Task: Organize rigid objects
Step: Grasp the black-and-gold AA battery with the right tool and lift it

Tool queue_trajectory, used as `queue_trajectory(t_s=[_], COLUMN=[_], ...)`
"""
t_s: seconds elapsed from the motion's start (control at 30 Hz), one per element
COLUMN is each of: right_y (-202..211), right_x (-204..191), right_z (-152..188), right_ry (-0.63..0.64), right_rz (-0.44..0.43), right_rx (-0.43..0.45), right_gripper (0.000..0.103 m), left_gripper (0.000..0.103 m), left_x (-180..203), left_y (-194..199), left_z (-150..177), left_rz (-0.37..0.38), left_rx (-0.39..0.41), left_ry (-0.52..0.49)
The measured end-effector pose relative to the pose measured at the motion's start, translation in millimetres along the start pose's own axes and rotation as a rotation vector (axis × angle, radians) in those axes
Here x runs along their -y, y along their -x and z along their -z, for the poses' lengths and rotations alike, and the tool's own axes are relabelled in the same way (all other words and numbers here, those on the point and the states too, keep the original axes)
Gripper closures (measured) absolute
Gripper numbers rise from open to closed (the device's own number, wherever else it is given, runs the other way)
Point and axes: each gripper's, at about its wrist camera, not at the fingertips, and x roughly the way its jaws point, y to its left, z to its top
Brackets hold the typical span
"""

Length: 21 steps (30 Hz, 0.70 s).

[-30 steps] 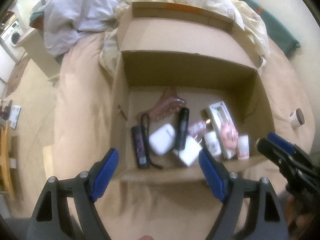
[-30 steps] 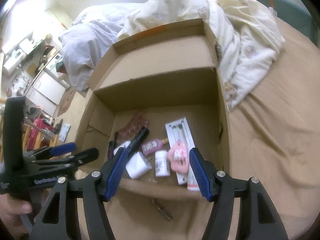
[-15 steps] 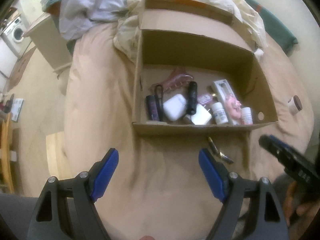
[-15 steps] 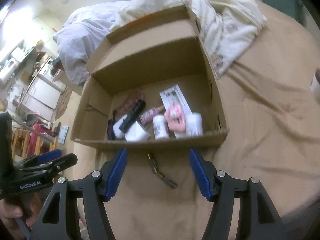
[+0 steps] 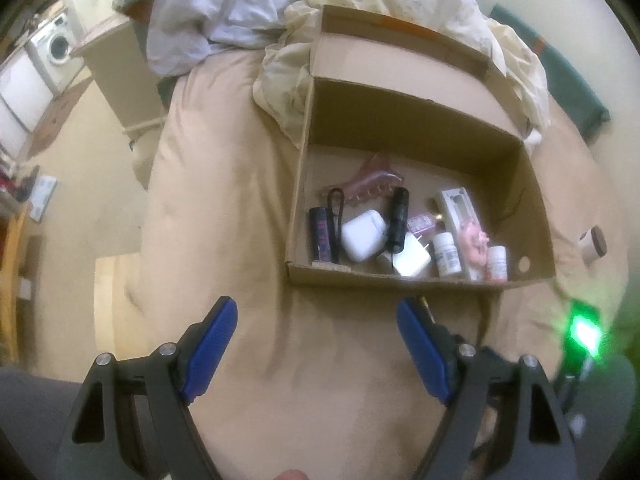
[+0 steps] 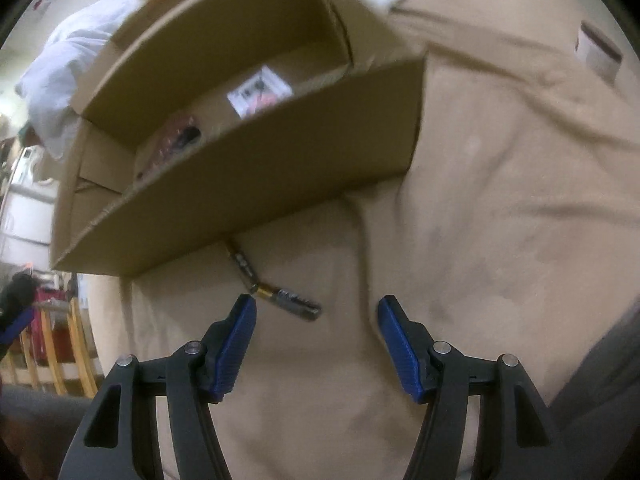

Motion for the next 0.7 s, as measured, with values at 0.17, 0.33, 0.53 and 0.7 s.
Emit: queue_trajectory(t_s=[0.17, 0.33, 0.53, 0.7], right_y=[-18.9, -25.5, -31.6, -24.9], right_x=[-7.6, -23.4, -41.6, -37.7], right_z=[2.6, 2.3, 11.2, 16.0], right_ry=[-0.092, -0.062, 0.119, 0.182], right_rz=[0.026, 0.123, 0.225, 0.178], right_rx=[0.012, 0.05, 0.083, 0.079], right_gripper=[0.045, 0.045, 0.06, 0.061], left_gripper=[0.023, 0.023, 0.023, 0.023], left_x=[-1.9, -1.6, 1.4, -0.1], left_y=[-0.2, 4.7, 6.1, 3.3], left_z=[-0.1, -1.5, -1.9, -2.6], left_rz=[0.022, 0.049, 0.056, 0.049], left_rx=[-0.015, -0.009, -0.006, -0.014], left_ry=[0.015, 0.023, 0.017, 0.017])
